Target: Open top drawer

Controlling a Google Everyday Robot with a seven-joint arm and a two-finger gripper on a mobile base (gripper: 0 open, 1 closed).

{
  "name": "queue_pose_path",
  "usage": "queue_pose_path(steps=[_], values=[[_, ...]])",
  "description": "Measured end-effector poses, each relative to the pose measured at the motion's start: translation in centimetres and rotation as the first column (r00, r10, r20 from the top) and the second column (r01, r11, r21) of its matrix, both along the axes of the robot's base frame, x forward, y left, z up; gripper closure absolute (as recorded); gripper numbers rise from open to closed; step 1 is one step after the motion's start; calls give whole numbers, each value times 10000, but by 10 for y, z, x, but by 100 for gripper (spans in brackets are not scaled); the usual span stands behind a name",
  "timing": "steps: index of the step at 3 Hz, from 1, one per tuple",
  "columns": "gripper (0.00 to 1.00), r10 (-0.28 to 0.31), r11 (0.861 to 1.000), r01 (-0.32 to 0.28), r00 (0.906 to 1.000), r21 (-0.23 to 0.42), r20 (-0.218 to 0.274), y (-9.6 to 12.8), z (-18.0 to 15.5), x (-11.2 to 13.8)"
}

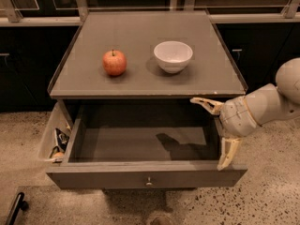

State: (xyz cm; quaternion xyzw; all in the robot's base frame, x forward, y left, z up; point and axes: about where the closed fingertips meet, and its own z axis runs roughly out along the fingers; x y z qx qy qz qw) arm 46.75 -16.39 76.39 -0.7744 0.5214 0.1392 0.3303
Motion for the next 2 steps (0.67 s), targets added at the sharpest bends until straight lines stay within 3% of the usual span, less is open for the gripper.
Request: queue_pose_path(steps=[1, 2], values=[[0, 155, 9997, -148, 9991, -177, 385, -1, 28, 6], [0, 163, 9997, -156, 9990, -181, 414, -1, 30, 6]])
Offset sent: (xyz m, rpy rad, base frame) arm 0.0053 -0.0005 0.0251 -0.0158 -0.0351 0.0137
